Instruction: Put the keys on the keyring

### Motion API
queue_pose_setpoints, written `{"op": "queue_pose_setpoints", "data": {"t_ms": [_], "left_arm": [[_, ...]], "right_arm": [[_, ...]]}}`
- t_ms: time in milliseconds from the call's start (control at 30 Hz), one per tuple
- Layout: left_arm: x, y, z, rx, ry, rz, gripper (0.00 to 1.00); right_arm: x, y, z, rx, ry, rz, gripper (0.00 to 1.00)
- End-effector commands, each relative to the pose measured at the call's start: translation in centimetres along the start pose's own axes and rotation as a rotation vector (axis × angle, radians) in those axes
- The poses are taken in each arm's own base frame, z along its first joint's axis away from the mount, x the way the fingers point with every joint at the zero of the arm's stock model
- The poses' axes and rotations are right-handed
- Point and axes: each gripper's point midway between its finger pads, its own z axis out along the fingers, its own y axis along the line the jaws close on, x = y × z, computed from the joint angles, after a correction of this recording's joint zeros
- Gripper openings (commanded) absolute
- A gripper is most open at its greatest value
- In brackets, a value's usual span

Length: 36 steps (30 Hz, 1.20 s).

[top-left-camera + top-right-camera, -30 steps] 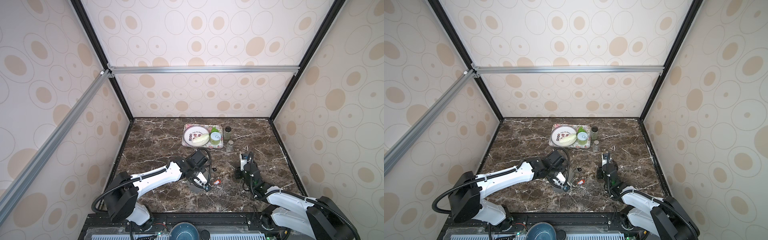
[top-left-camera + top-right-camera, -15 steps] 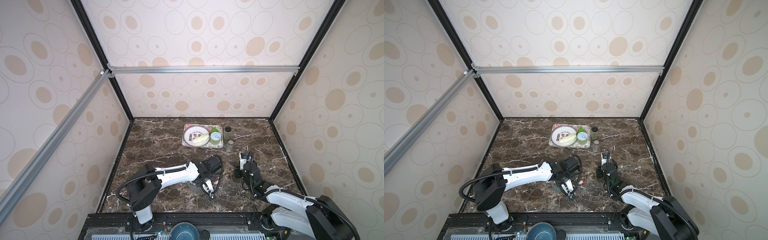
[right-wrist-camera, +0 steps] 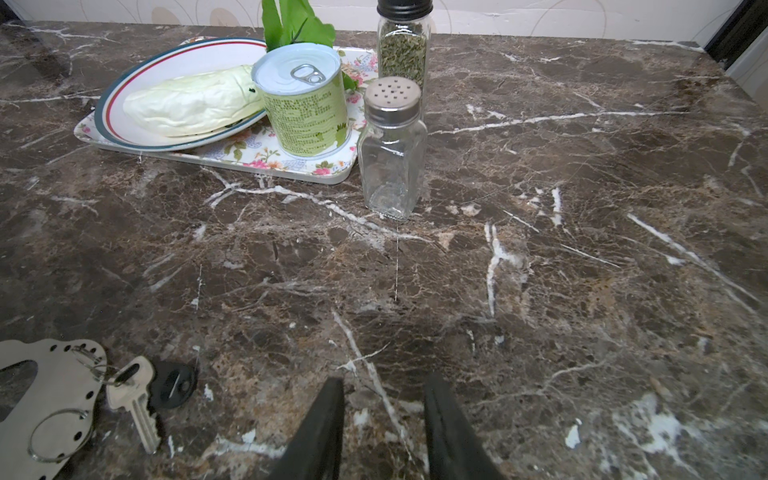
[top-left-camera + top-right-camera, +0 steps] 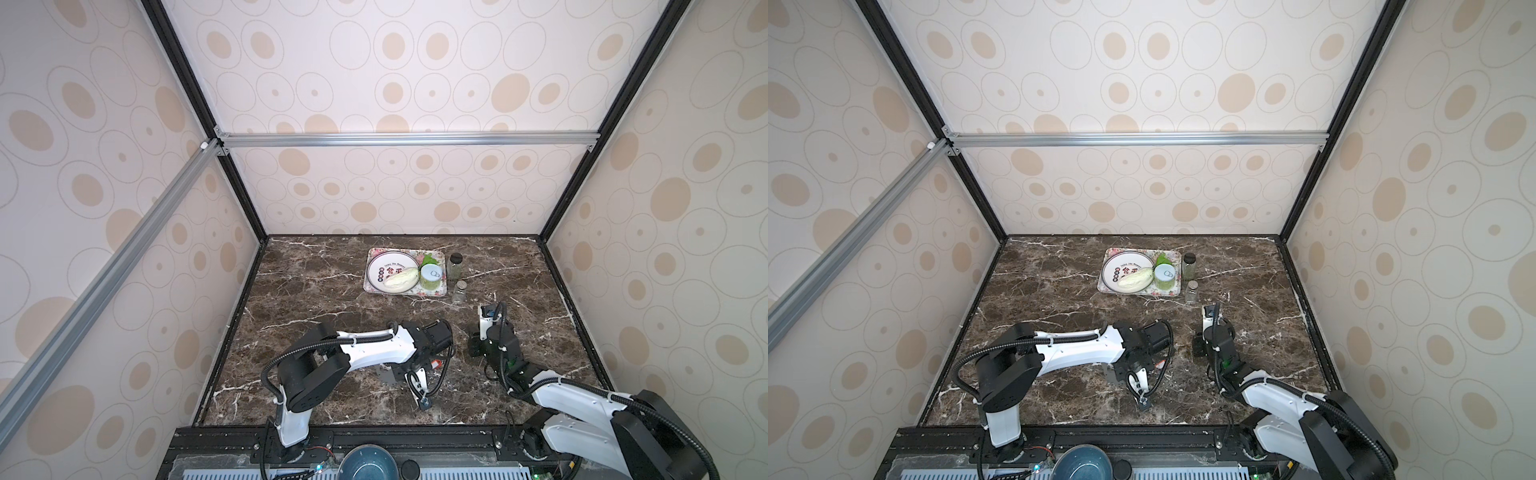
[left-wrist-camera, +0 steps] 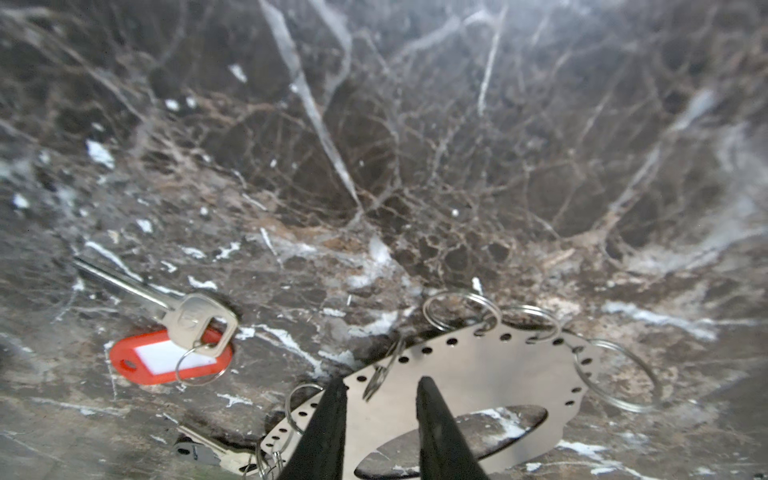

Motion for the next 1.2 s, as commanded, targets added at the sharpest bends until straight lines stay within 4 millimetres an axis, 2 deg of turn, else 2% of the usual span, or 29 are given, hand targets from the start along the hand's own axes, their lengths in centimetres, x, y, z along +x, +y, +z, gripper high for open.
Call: {"op": "queue_pose_setpoints", "data": {"t_ms": [0,333,633,867,1067,1167], "left_arm": [[-0.6,-0.2,-0.4,0.024,-0.013,0.057,0.25],[-0.4,-0.3,-0.1,0.026,0.002,0.067,0.13],[-0.7,-0.7,0.2,0.047,-0.017,0.064,0.12],[-0.8,-0.9,0.3,0.058,-0.020,0.060,0.00],[-0.8,-0.7,-0.1,0.043,-0.027,0.036,0.00],[-1.1,0.2,-1.1,-0.017,-0.063,-0.008,0.00]], "right_arm": [[-1.0,0.2,0.2,-0.006,-0.017,0.005,0.34],[-1.0,0.2,0.2,-0.007,-0.013,0.002,0.34],[-1.0,0.3,0.3,-0.008,-0.012,0.002,0.34],[-0.9,0.2,0.3,-0.006,-0.010,0.002,0.34],[-0.9,0.3,0.2,-0.007,-0.011,0.001,0.34],[-0.9,0.2,0.2,-0.007,-0.011,0.002,0.34]]}}
